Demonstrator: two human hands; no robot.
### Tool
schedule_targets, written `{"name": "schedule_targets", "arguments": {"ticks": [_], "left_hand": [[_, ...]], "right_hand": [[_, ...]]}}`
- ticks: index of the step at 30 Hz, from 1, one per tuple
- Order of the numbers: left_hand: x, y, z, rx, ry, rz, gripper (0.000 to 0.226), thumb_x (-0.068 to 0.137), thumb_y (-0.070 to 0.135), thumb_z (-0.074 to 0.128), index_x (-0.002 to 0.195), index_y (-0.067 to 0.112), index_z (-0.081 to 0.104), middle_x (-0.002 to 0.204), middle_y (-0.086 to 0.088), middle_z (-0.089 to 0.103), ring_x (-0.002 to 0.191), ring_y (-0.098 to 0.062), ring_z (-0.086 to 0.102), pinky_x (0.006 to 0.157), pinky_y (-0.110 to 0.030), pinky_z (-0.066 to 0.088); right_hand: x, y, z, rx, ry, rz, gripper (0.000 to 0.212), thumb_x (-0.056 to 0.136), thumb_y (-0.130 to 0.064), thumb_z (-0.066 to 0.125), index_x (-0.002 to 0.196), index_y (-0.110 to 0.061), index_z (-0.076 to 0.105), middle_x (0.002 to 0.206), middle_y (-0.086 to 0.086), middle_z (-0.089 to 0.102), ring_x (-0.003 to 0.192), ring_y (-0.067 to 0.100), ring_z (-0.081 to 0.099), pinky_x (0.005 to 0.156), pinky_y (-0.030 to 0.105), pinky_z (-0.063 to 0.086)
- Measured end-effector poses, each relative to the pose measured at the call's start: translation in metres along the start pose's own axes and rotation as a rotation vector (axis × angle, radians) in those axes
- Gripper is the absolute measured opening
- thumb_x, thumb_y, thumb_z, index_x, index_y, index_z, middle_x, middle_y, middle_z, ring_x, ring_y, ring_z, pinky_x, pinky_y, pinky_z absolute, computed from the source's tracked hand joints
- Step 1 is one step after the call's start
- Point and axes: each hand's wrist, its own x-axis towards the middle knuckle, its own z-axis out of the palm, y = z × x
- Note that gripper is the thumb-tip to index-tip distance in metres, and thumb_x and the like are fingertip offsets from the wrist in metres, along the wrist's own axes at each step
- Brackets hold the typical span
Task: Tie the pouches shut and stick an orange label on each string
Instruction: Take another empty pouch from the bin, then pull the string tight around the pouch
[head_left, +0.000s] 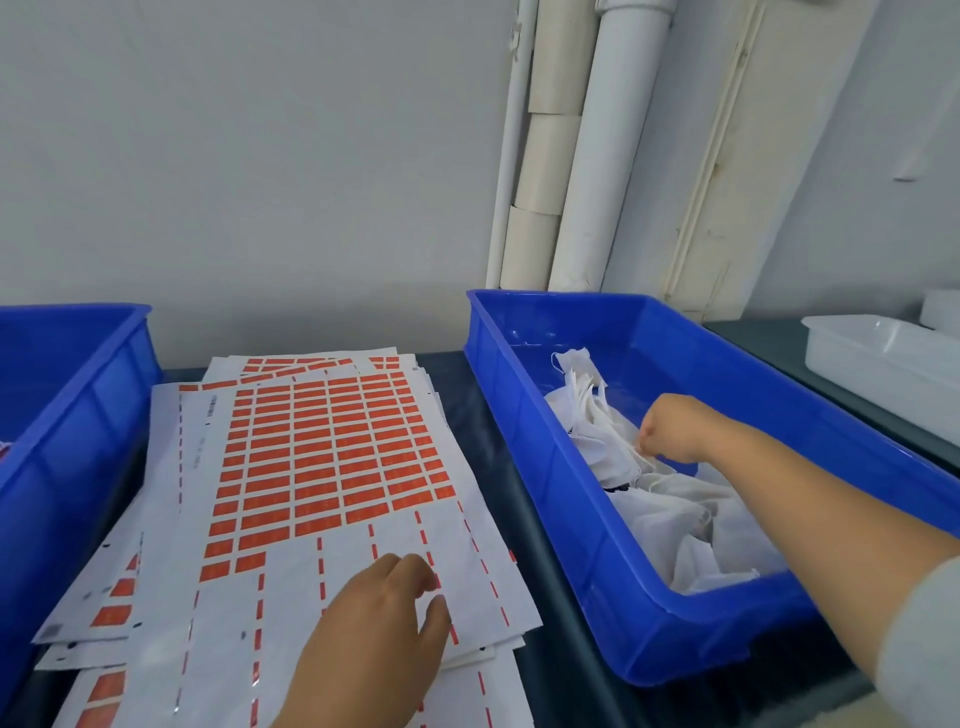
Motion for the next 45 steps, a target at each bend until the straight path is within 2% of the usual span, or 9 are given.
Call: {"name": "schedule_targets", "arguments": {"ticks": [7,11,16,20,24,30,39,42,45], "left_hand": [[-0.001,-0.014,0.0,-0.014,-0.001,-0.013,0.011,0.092,0.046,0.045,0.096,0.04,0.037,0.112,0.021,0.053,0.087,-0.002,0.049,0.088,-0.01,0.042],[0.005,-0.011,-0.01,-0.06,0.034,-0.014,0.009,0.092,0.044,0.049,0.095,0.042,0.041,0.103,0.023,0.052,0.084,-0.002,0.051,0.083,-0.011,0.044],[0.018,0.005,-0.052,-0.247,0.195,0.049,0.015,0.088,0.037,0.058,0.077,0.042,0.048,0.08,0.029,0.051,0.074,0.003,0.055,0.056,-0.001,0.039],[0.021,0.018,-0.084,-0.408,0.39,0.156,0.018,0.083,0.037,0.062,0.072,0.043,0.049,0.076,0.028,0.058,0.084,0.02,0.049,0.056,0.004,0.037],[0.017,0.005,-0.087,-0.392,0.415,0.086,0.017,0.077,0.048,0.065,0.077,0.039,0.049,0.07,0.021,0.058,0.077,0.012,0.055,0.054,-0.003,0.044],[0.01,-0.033,-0.063,-0.314,0.402,-0.208,0.026,0.079,0.036,0.071,0.073,0.036,0.045,0.073,0.025,0.052,0.067,0.004,0.054,0.055,-0.004,0.035],[0.006,-0.058,-0.043,-0.096,0.231,-0.161,0.017,0.092,0.036,0.053,0.102,0.034,0.067,0.079,0.023,0.053,0.061,0.007,0.046,0.057,0.003,0.022],[0.007,-0.059,-0.047,-0.066,0.239,-0.158,0.014,0.094,0.032,0.05,0.099,0.036,0.062,0.085,0.021,0.055,0.07,0.0,0.052,0.06,0.001,0.027],[0.009,-0.06,-0.053,-0.043,0.28,-0.102,0.015,0.094,0.029,0.05,0.105,0.035,0.059,0.096,0.019,0.059,0.078,-0.001,0.053,0.069,-0.002,0.033]], "right_hand": [[-0.006,-0.002,-0.03,0.212,0.359,-0.046,0.031,0.09,-0.011,0.047,0.061,-0.012,0.035,0.058,0.005,0.037,0.053,0.017,0.029,0.051,0.03,0.023],[-0.04,-0.034,-0.066,0.623,0.473,-0.197,0.027,0.093,-0.017,0.046,0.068,-0.009,0.053,0.071,0.008,0.059,0.066,0.021,0.053,0.062,0.033,0.044],[-0.09,-0.099,-0.079,1.241,0.148,-0.298,0.019,0.087,-0.007,0.056,0.069,-0.008,0.057,0.055,0.003,0.053,0.05,0.013,0.051,0.052,0.025,0.048],[-0.121,-0.147,-0.051,1.274,-0.226,-0.337,0.019,0.086,-0.01,0.063,0.067,-0.011,0.064,0.055,0.0,0.061,0.047,0.008,0.054,0.046,0.02,0.043],[-0.14,-0.185,-0.002,1.341,-0.505,-0.223,0.015,0.082,-0.017,0.069,0.093,-0.007,0.073,0.08,0.007,0.073,0.073,0.016,0.067,0.067,0.03,0.052],[-0.158,-0.212,0.07,1.585,-0.663,0.069,0.011,0.082,-0.022,0.069,0.091,-0.016,0.073,0.083,0.001,0.076,0.091,0.017,0.065,0.072,0.035,0.044],[-0.153,-0.208,0.114,1.51,-0.365,0.085,0.005,0.088,-0.024,0.067,0.084,-0.021,0.067,0.094,0.001,0.071,0.09,0.018,0.062,0.064,0.028,0.043],[-0.149,-0.201,0.119,1.27,-0.091,-0.149,0.016,0.091,-0.019,0.061,0.09,-0.035,0.06,0.104,-0.013,0.061,0.093,0.005,0.055,0.07,0.017,0.044],[-0.146,-0.197,0.121,0.902,0.098,-0.559,0.033,0.09,-0.026,0.064,0.094,-0.055,0.049,0.122,-0.027,0.038,0.115,-0.006,0.035,0.099,0.015,0.029]]}}
